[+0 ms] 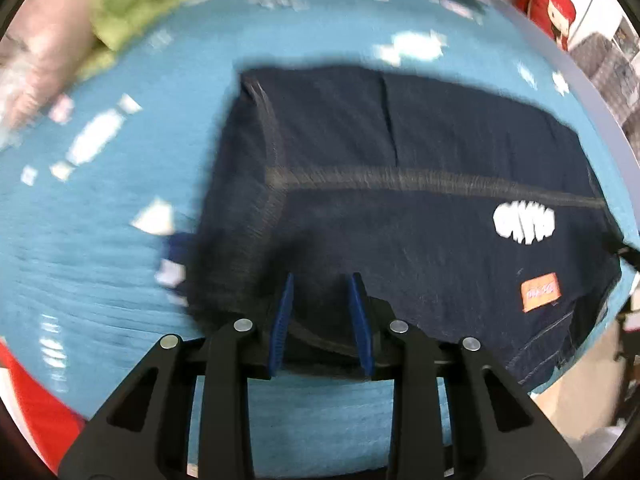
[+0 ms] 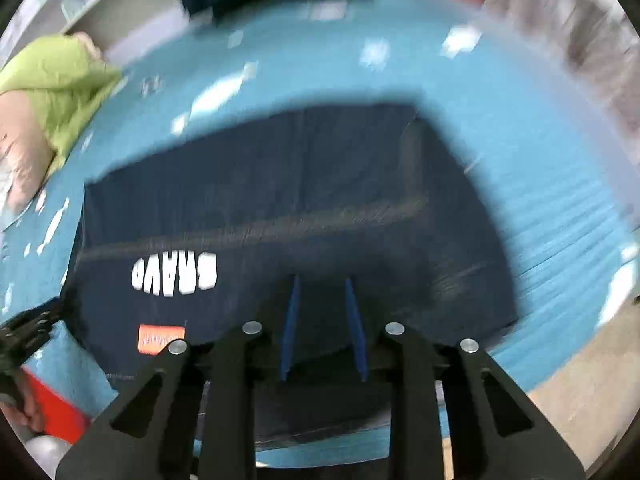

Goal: Fold large clothes

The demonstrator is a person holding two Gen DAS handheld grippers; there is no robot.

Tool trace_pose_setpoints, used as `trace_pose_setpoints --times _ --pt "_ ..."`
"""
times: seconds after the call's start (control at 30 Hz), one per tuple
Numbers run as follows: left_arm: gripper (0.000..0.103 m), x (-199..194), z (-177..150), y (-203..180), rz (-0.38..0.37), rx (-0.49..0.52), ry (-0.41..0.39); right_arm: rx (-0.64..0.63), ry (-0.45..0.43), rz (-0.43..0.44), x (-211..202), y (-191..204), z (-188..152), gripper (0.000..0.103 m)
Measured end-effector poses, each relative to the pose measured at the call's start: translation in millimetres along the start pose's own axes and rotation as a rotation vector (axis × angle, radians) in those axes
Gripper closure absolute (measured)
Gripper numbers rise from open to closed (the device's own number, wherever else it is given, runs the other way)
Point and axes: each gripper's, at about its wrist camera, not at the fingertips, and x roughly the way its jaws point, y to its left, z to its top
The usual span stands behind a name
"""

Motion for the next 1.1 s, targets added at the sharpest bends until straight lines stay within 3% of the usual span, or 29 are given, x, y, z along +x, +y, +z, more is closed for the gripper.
trace_pose_setpoints --times 0.03,0.13,0.27,0.37,0.47,0.53,0.6,0.67,0.8,0.9,1.03,1.1 --pt "0.077 10 0 0 0.001 -0.002 0.017 0.014 0.038 -0.004 16 -1 -4 0.087" --pt "0.076 -6 2 1 0.0 0.01 -0.022 -0.042 0.016 -0.034 11 9 -5 0.082" --pt "0.076 -40 3 28 -0.041 -0.059 -0.088 -0.018 0.029 0.076 -12 11 -4 0.082" --pt "0.072 -51 -3 50 -0.006 -0.103 -0.09 0.012 0.071 0.078 -19 8 -9 0.077" --pt "0.067 -45 -16 72 0.004 -0.148 -0.039 0.011 0.142 0.109 -22 10 -22 0.069" --pt "0.066 -37 -25 79 -0.033 -0.168 0.019 -0.015 0.218 0.128 -17 16 -33 0.066" --pt "0.06 -25 -35 83 -0.086 -0.185 0.086 -0.023 0.286 0.208 -11 23 -42 0.064" --pt "0.057 -14 -39 87 -0.087 -0.203 0.111 -0.016 0.333 0.267 -1 30 -51 0.064" --pt "0.054 -14 -38 85 -0.091 -0.206 0.095 -0.025 0.315 0.243 11 49 -45 0.064" --pt "0.05 -18 -29 89 -0.11 -0.214 0.072 0.03 0.251 0.389 -3 57 -31 0.066" --pt "0.05 -16 -21 93 -0.103 -0.222 0.071 0.132 0.193 0.48 4 53 -12 0.066" --pt "0.05 -17 -20 89 -0.166 -0.227 0.095 0.155 0.159 0.497 3 52 -5 0.066"
